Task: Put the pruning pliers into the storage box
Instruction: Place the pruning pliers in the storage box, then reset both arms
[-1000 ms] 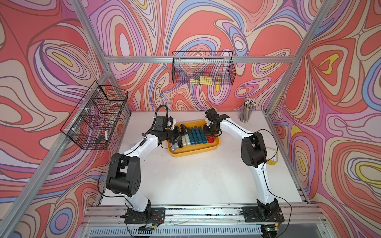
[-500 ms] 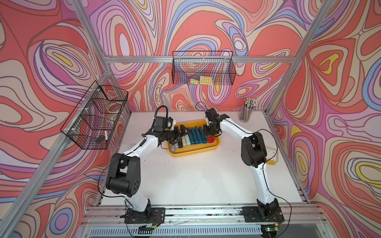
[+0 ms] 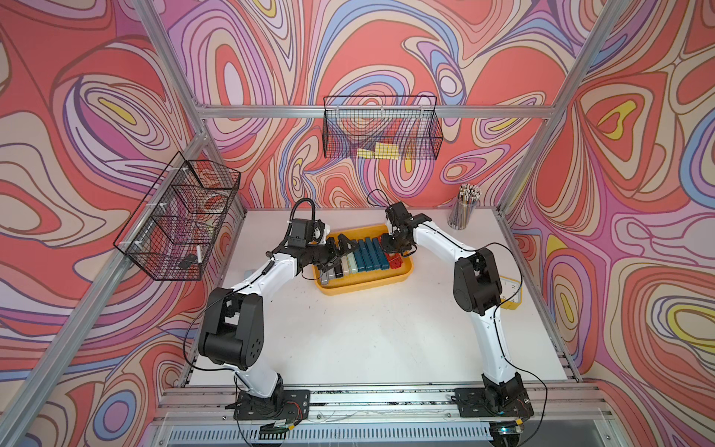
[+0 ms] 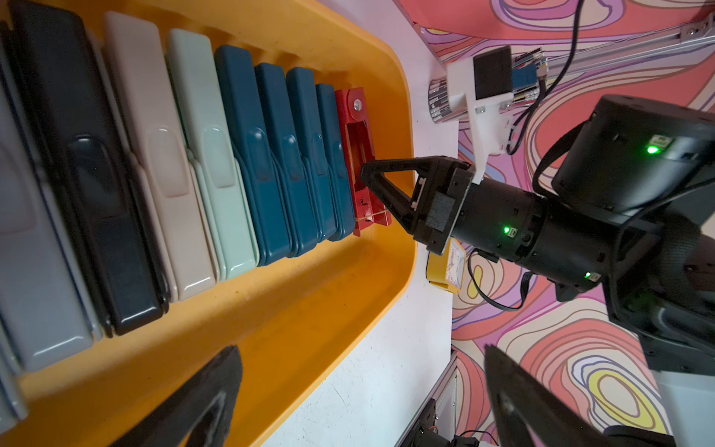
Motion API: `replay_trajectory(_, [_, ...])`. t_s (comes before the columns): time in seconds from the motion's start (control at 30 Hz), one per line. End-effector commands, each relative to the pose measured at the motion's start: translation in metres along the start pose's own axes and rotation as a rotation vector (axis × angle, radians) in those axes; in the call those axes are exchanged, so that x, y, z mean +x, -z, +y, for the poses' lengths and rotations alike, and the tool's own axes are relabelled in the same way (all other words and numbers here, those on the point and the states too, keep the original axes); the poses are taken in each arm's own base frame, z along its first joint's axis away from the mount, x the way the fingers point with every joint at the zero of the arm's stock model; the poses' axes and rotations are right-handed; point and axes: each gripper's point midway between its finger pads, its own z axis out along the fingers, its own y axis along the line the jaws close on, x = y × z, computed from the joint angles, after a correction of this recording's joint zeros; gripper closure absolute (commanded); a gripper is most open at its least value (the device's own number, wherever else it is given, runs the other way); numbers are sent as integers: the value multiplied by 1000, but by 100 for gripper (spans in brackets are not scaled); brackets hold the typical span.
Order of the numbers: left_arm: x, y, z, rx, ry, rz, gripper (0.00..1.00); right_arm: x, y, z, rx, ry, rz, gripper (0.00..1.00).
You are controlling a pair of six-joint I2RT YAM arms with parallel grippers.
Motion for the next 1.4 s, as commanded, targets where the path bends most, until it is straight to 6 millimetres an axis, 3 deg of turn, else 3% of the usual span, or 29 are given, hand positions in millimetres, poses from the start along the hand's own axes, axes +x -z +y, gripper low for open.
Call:
replay_trajectory(0.0, [-2,10,-12,36,-22,-23,1,-10,19,-1,-1,1,-44,75])
replay_trajectory(0.33, [-1,10,-12,38,-20,-23,1,-17,33,4,-19,2,-73,74])
replay_trajectory(0.77, [-7,21,-21,34,-55,-37,1,-24,76,13,-56,10,-143,70])
replay_trajectory(1.03, [-10,68,-5,-85,-105,-104,1,1,121,13,-101,-2,-195,47])
replay_trajectory(1.2, [3,97,27,-311,-188,-140,1,36,146,6,-118,-24,-229,25])
replay_trajectory(1.3, [9,111,49,-432,-204,-170,1,60,154,-4,-99,-37,-232,9])
replay_trajectory(1.37, [11,117,59,-484,-208,-193,1,76,156,-11,-85,-42,-236,4])
